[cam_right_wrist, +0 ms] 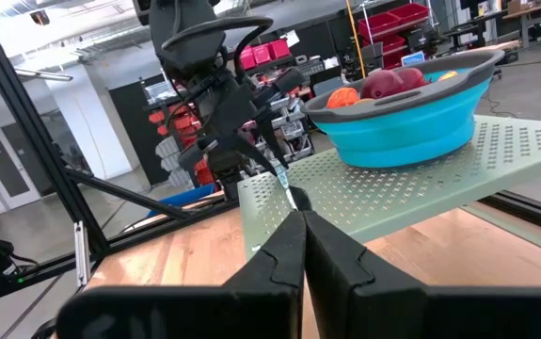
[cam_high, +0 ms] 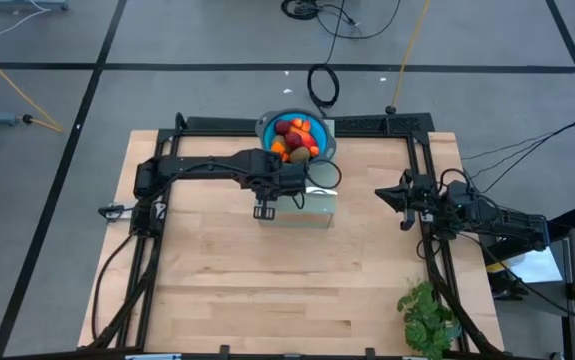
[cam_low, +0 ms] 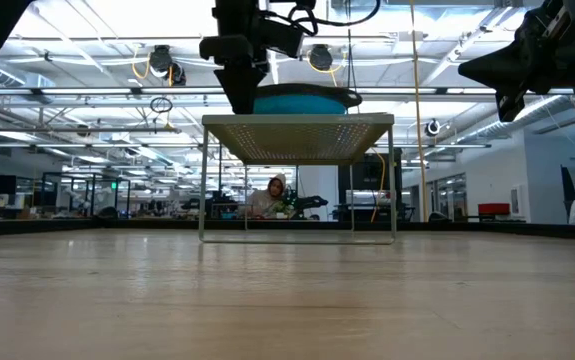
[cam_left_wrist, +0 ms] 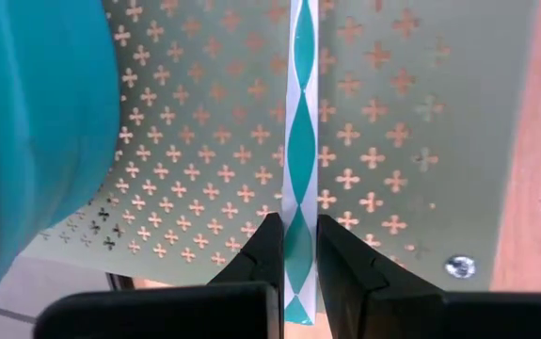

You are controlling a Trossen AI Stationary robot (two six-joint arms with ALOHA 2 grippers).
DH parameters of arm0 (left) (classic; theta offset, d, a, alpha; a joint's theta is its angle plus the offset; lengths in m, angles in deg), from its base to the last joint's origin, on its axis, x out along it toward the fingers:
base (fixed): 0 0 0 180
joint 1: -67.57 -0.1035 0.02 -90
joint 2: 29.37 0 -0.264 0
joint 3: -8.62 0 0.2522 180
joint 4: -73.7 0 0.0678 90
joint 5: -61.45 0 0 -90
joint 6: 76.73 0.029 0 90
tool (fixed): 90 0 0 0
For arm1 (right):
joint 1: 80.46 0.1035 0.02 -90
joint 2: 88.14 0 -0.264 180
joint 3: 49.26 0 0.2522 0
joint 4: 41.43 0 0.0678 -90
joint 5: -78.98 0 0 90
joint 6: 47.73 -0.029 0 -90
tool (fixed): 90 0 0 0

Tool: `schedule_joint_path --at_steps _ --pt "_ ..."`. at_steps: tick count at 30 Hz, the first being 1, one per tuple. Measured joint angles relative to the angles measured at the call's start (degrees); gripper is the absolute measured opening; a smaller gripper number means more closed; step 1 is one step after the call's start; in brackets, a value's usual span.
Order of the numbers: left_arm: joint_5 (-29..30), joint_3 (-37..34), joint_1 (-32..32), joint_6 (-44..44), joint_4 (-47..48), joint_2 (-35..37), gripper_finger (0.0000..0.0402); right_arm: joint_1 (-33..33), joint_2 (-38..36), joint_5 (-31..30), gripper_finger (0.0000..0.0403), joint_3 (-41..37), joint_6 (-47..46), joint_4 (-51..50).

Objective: Pick & Place Fruit
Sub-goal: Put the table knife on the shelf

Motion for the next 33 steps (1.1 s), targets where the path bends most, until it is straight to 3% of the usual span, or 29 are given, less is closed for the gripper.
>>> schedule_joint_path --at_steps 33 --pt "-1.6 0.0 0.2 -0.2 0.4 0.0 0.0033 0.0 0.0 0.0 0.0 0.0 0.0 0.0"
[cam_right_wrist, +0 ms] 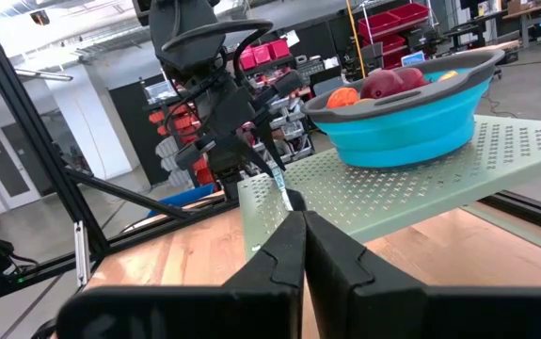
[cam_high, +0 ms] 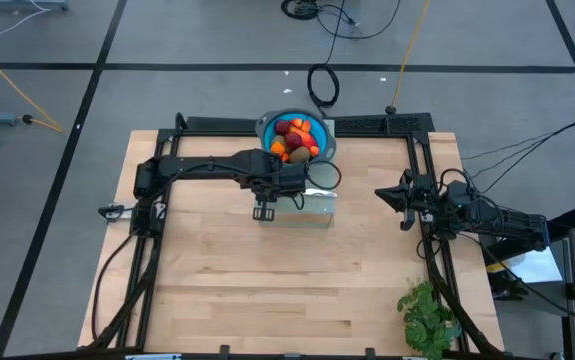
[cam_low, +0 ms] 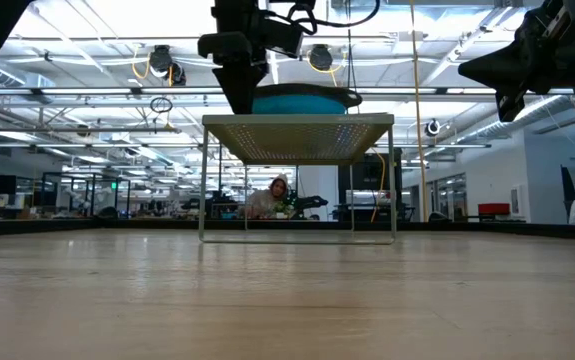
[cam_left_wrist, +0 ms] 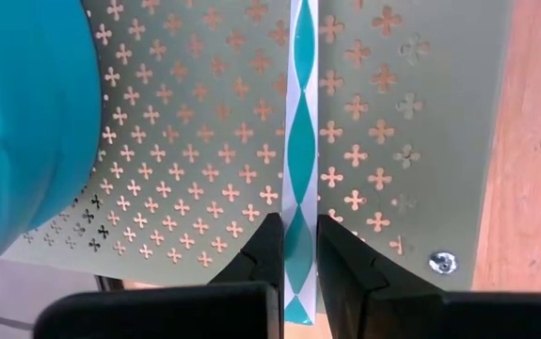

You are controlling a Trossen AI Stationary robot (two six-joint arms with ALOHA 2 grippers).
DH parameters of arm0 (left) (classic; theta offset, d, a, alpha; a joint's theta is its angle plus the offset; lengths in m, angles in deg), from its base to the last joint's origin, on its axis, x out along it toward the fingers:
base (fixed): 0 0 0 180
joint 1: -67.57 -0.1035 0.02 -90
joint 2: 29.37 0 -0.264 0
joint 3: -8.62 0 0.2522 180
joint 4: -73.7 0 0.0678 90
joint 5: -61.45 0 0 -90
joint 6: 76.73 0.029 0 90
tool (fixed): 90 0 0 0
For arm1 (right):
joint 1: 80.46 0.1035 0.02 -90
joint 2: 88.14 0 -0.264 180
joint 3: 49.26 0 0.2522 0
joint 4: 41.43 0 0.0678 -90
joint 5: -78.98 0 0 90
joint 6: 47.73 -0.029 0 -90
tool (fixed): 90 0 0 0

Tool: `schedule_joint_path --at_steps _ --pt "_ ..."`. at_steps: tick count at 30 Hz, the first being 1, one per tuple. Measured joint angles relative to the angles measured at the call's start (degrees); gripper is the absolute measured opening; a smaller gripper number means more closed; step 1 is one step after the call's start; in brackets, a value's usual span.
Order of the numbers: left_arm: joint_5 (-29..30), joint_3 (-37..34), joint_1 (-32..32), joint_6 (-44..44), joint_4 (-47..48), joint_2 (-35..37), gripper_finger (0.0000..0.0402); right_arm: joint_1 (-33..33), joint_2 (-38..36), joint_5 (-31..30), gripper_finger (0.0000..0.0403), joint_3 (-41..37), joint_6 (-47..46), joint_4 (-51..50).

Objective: Pick & Place Fruit
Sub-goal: Put the table knife on the shelf

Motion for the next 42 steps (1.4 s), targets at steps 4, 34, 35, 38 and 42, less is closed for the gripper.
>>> schedule_joint_path --at_steps 4,34,35,38,42 --pt "-0.1 0.0 -0.2 -0.7 0.2 0.0 0.0033 0.0 0.0 0.0 0.0 0.0 0.0 0.0" --pt "-0.7 0.0 0.0 -1.3 0.2 -0.6 0.0095 0.0 0.0 0.0 0.0 0.0 0.5 0.0" --pt "-0.7 0.0 0.0 -1.3 0.2 -0.6 0.0099 0.0 0.0 0.0 0.0 0.0 0.9 0.0" --pt "-0.7 0.0 0.0 -1.3 0.2 -0.6 0.0108 0.0 0.0 0.0 0.0 0.0 2.7 0.0" --pt "-0.6 0.0 0.0 -1.1 1.0 -0.4 0.0112 0.0 0.0 0.0 0.0 0.0 4.5 0.0"
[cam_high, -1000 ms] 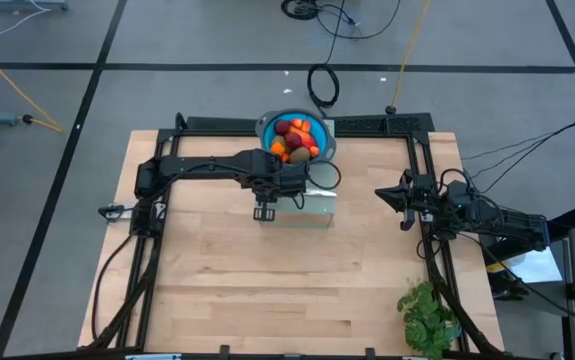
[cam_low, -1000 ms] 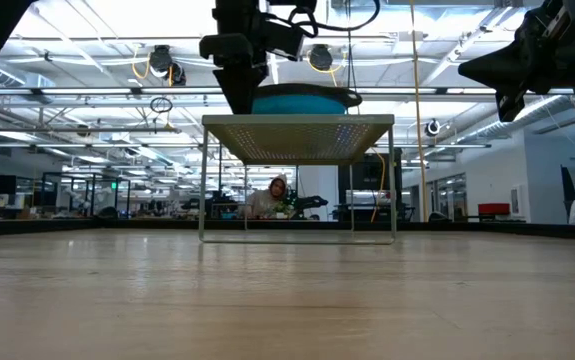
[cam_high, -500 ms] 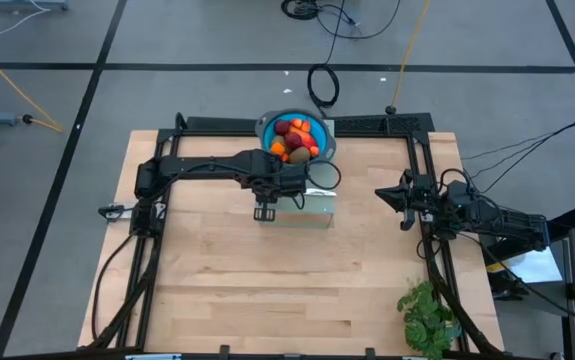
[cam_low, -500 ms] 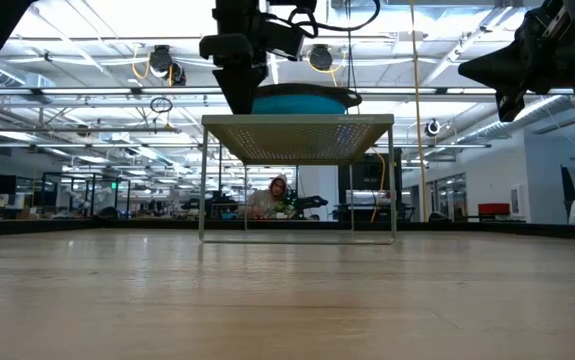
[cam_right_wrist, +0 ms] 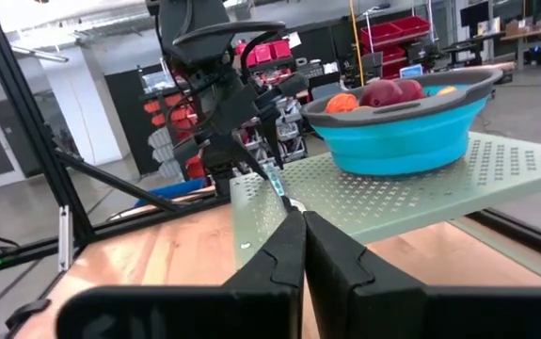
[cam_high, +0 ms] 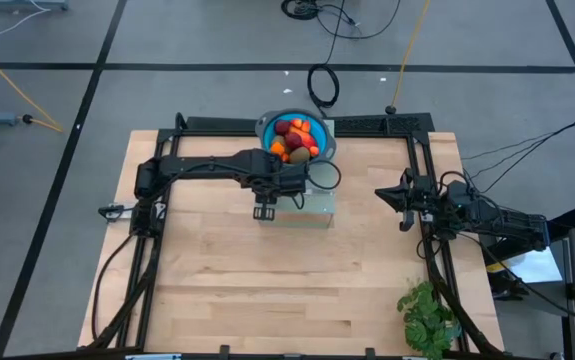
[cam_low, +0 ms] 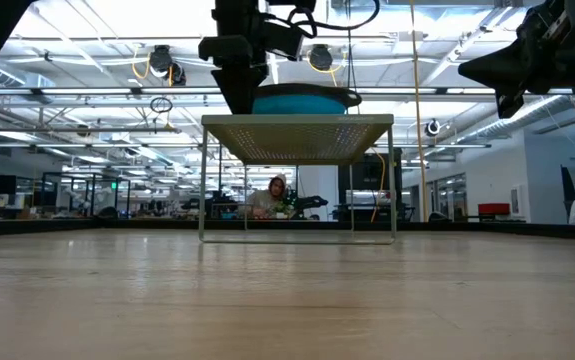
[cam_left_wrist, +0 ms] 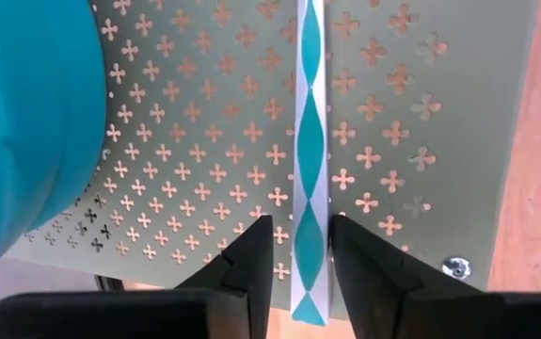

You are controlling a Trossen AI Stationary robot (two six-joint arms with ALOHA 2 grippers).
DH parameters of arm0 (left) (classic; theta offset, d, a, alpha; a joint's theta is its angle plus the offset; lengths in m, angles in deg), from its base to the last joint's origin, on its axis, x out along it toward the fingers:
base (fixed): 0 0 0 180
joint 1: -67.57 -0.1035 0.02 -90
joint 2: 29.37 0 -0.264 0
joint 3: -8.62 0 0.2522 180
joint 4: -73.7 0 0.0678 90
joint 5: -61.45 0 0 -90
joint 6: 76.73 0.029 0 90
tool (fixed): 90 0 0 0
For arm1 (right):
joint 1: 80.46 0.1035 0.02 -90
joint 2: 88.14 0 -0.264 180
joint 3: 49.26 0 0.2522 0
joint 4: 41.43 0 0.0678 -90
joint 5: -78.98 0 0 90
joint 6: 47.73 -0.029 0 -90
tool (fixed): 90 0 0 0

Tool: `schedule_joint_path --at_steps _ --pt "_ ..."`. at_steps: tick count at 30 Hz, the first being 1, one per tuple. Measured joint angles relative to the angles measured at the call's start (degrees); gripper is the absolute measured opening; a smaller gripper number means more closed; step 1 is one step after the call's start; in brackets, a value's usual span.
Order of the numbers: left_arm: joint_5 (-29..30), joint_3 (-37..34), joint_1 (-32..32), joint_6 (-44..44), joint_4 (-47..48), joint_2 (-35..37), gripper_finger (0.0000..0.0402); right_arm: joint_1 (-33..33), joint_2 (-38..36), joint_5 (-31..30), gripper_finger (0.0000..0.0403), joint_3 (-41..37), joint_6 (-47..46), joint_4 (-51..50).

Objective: Pick & Place Fruit
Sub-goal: Put the table knife on the shelf, then return To Home Position

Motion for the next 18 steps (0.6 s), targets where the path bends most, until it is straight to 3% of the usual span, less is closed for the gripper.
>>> schedule_joint_path --at_steps 11,18 --pt "0.4 0.4 0.2 -3.2 5.2 3.9 0.0113 0.0 0.0 0.0 0.0 0.0 0.4 0.0" --pt "-1.7 0.4 0.9 -8.0 7.9 10.2 0.0113 0.0 0.0 0.0 0.0 0.0 0.4 0.0"
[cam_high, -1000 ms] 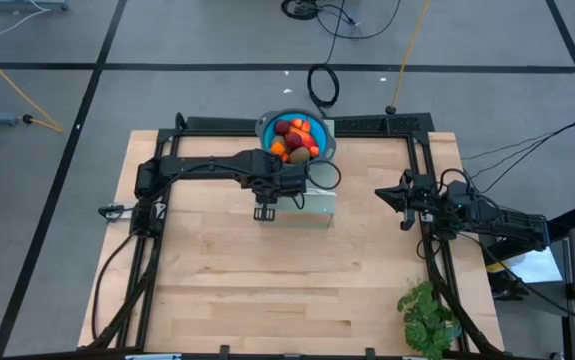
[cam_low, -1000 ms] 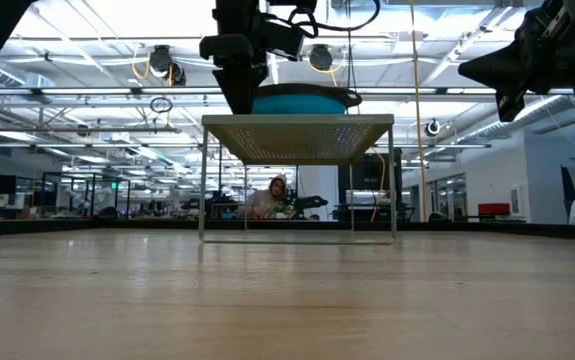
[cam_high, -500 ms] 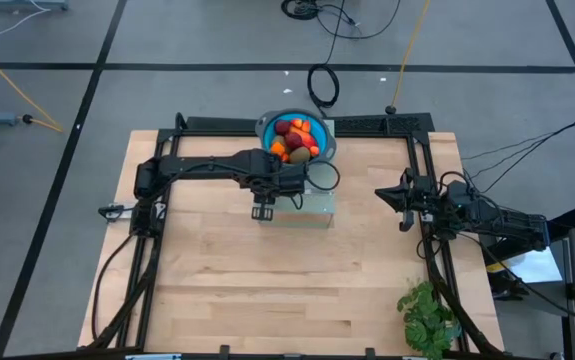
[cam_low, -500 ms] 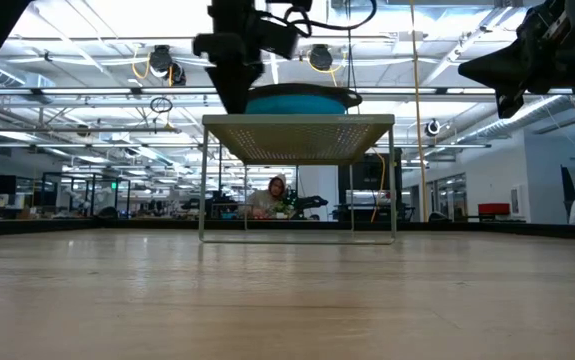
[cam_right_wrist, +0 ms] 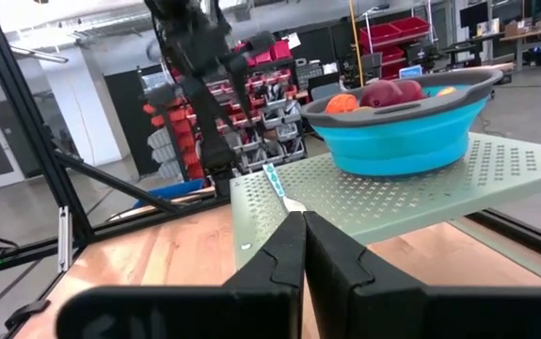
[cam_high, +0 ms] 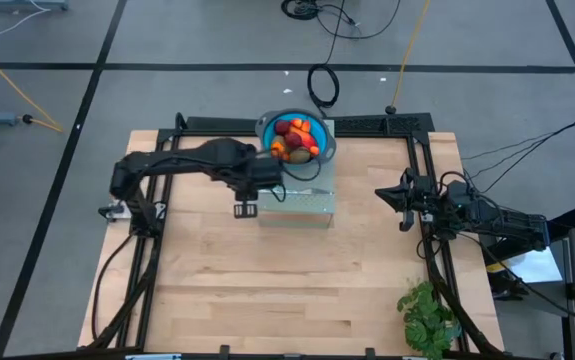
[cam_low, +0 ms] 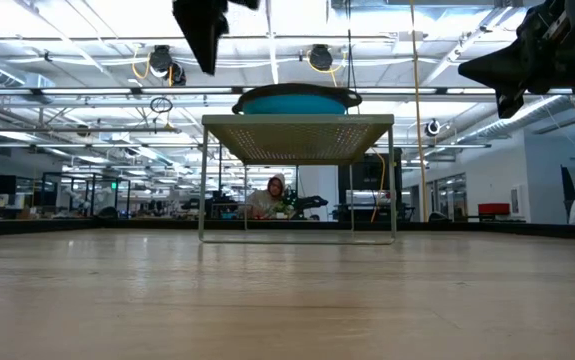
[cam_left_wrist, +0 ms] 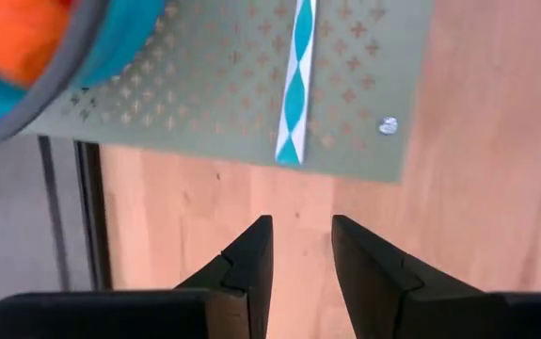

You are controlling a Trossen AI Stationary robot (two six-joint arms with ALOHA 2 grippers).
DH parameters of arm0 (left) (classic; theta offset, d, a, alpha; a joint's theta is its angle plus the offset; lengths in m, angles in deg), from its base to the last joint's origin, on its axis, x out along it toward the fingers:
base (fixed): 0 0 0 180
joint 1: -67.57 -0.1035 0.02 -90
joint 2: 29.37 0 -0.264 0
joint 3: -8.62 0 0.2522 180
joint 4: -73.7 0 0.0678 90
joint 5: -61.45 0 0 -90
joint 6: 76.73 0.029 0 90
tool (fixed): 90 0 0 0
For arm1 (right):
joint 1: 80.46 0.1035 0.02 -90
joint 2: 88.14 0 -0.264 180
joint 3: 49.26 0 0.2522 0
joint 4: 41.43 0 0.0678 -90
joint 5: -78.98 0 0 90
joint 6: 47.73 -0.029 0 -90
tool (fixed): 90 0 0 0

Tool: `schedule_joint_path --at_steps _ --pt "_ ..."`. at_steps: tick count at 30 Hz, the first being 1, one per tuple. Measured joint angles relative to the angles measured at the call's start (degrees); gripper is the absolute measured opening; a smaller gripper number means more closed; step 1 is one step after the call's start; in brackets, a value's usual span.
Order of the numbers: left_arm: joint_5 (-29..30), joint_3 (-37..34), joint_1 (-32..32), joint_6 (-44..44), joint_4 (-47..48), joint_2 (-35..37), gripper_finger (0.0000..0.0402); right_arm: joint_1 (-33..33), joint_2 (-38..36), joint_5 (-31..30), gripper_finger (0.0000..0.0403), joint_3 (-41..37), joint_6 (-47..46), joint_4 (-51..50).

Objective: Pick & Place Fruit
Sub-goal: Return To Home Position

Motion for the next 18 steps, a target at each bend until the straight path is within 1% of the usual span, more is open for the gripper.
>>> schedule_joint_path --at_steps 7,18 --pt "-0.7 0.0 1.0 -5.9 0.3 7.5 0.0113 0.0 0.0 0.0 0.0 0.0 0.0 0.0" --pt "-0.8 0.0 4.2 -12.7 -0.3 18.7 0.0113 0.0 0.0 0.0 0.0 0.0 0.0 0.0"
